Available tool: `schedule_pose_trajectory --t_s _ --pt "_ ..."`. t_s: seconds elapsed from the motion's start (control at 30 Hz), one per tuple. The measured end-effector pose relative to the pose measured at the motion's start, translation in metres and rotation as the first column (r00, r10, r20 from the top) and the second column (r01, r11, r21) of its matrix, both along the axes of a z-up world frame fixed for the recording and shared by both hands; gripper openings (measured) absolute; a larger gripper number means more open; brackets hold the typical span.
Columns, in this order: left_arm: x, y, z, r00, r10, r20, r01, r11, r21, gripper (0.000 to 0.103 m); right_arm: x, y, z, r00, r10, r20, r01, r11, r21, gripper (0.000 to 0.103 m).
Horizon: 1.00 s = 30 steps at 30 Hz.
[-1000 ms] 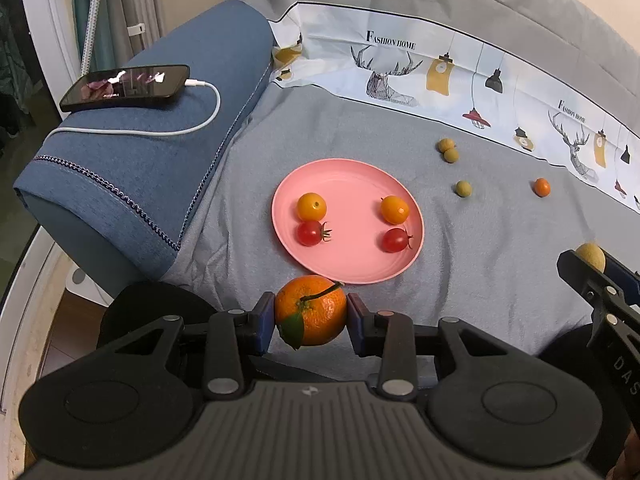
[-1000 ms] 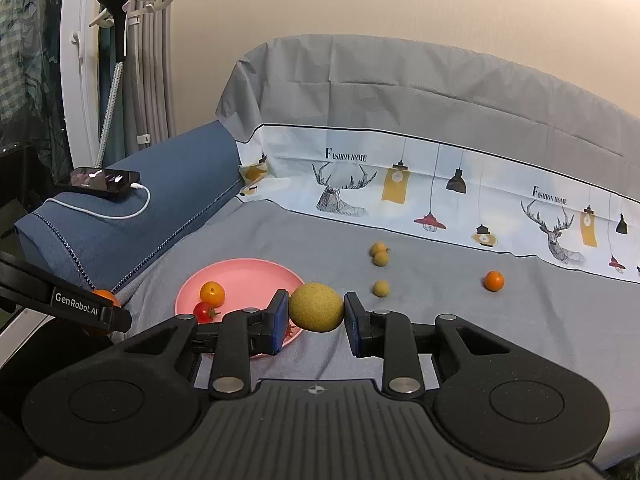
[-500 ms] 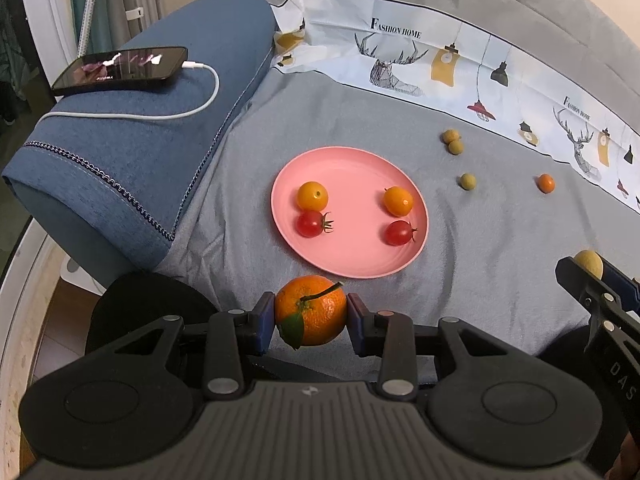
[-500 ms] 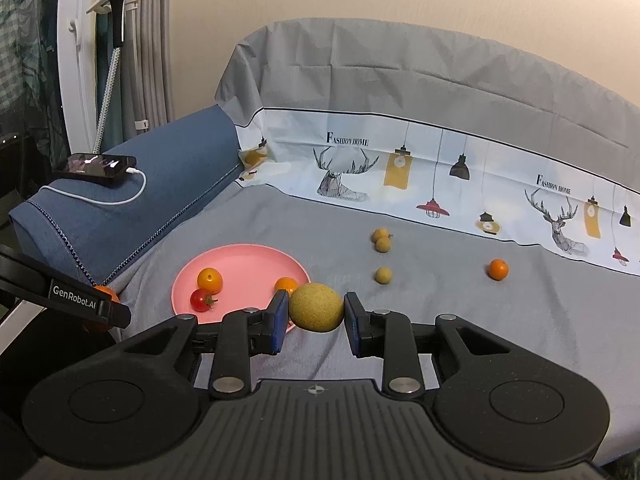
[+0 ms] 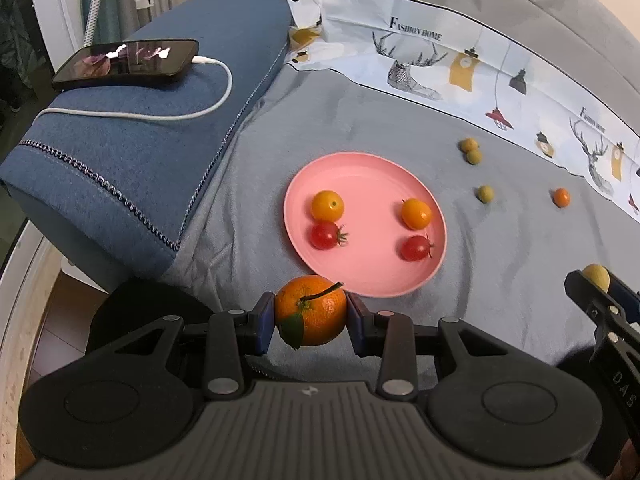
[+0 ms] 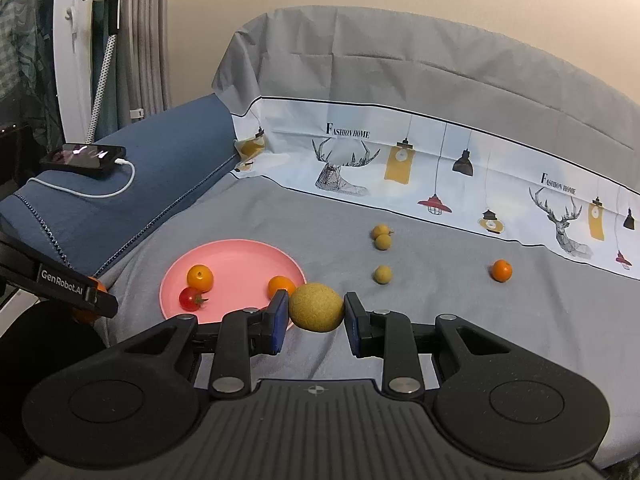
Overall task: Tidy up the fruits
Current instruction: 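Carry the orange and yellow-green fruit toward the pink plate with both tools, then open both tools to drop the orange and yellow-green fruit onto the plate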
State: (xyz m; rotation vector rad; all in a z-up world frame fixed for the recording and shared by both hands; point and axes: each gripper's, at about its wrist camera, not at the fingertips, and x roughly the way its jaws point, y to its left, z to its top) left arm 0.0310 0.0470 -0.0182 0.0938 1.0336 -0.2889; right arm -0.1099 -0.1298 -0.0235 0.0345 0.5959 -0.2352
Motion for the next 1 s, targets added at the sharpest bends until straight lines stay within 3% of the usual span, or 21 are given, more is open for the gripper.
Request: schedule_pose_trajectory --t_s 0.43,1.0 --pt "0.055 -0.019 -0.010 0.999 0.025 -0.021 -0.025 1.000 0.007 0.042 0.055 -0.001 -0.019 0.998 0.050 -0.038 -0.048 0.998 0.032 0.031" --pt "0.114 -0.062 -0.068 0.996 -0.002 -0.089 0.010 0.996 0.087 0.041 0.127 0.000 -0.083 0.977 0.112 -0.181 -0.098 0.992 0.083 0.031"
